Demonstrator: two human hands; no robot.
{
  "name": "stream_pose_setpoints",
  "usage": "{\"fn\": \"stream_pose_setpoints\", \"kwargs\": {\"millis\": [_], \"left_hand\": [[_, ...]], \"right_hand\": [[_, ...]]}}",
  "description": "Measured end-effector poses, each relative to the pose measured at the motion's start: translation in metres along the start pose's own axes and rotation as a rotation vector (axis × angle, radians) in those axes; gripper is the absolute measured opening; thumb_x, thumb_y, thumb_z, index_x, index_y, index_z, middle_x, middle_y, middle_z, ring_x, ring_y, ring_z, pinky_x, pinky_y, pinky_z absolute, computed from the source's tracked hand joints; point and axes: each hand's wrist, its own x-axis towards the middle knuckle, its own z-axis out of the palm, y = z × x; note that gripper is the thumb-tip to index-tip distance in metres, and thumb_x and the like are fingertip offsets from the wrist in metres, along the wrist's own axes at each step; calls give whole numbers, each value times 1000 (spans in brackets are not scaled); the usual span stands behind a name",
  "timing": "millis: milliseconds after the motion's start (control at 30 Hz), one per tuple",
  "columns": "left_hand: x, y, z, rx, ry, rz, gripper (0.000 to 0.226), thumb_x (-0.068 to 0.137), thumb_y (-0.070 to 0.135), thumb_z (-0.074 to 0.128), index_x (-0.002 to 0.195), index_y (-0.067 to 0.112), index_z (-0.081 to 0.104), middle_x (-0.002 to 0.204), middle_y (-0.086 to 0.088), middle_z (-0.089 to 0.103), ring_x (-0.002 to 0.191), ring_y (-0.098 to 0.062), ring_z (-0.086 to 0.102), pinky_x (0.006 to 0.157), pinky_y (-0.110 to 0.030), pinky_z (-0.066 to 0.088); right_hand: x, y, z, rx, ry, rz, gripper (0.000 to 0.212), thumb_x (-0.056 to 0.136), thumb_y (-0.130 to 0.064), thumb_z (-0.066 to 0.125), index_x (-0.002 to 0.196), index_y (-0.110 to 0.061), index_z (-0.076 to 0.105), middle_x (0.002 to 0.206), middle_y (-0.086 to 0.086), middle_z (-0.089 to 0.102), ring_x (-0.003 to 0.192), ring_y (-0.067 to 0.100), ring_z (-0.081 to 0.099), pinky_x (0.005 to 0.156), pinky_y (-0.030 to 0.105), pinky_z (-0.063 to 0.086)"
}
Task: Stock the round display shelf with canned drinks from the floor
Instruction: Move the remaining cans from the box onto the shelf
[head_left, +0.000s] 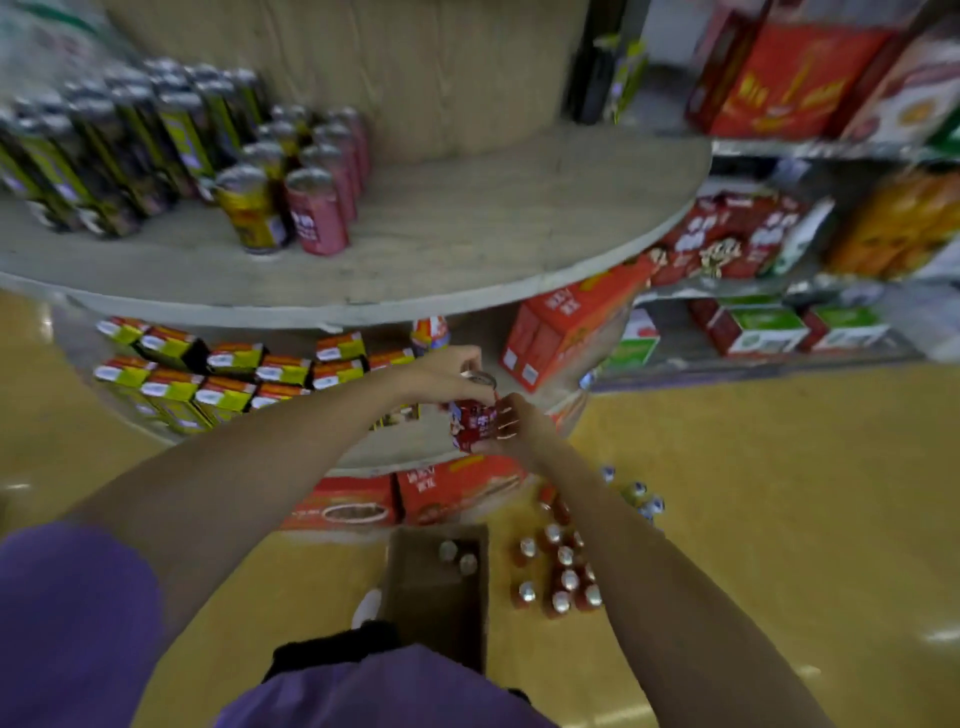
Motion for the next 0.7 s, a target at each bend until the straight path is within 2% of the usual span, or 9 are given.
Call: {"fn": "stream_pose_setpoints", "kwargs": {"millis": [67,167,233,300,400,467,567,700], "left_hand": [[-9,17,-25,27,69,14,37,77,43,76,91,16,55,86,-2,60,69,-17,61,47,-30,53],[-20,33,-57,45,151,10,39,74,49,77,88,17,60,84,-9,68,70,-28,67,54,-43,57],[-30,42,-77,93,154,-2,42,76,50,76,90,13,60,80,-15,71,61,-34,68,46,-40,53],[-41,50,-95,166,164,-18,45,77,53,75,88,12,58,76,-15,72,49,-29,65,38,-31,48],[-55,54,-120,261,210,-30,52,77,58,72,85,9,57,73,-12,70,43,-20,60,39,-27,45],[-62,53,-135,323,270,-29,52,78,59,69,82,9,58,66,-9,67,41,-17,57,42,-28,42],[-67,48,-156,453,404,0,55,75,65,65,70,10,60,63,-3,64,56,-17,60,50,-30,41],[-65,39,-184,572,458,23,56,71,73,56,65,18,57,65,3,62,66,-16,60,59,-32,48]], "right_hand": [[4,-27,-12,58,-24,-45,72,65,-23,91,125,-13,53,108,3,68,97,18,65,89,39,54],[11,-61,-24,115,-71,-111,73,66,-23,91,128,-16,53,112,0,68,101,15,64,93,38,53],[15,-79,-28,129,-114,-142,75,66,-23,90,130,-17,51,109,-6,66,97,8,63,86,30,54],[19,-97,-29,128,-158,-185,72,66,-24,90,129,-20,54,106,-11,67,94,2,62,82,23,49],[26,-120,-25,134,-171,-240,80,59,-40,92,130,-28,55,110,-12,69,99,2,63,89,29,52],[30,-136,-21,171,-188,-257,81,61,-38,92,131,-28,53,112,-10,70,102,6,65,92,34,54],[32,-162,-14,176,-167,-291,67,65,-35,90,123,-30,59,108,-11,71,100,2,66,89,25,52],[42,-188,-4,187,-69,-270,62,66,-36,88,119,-23,61,103,-12,69,94,5,63,72,17,46]]}}
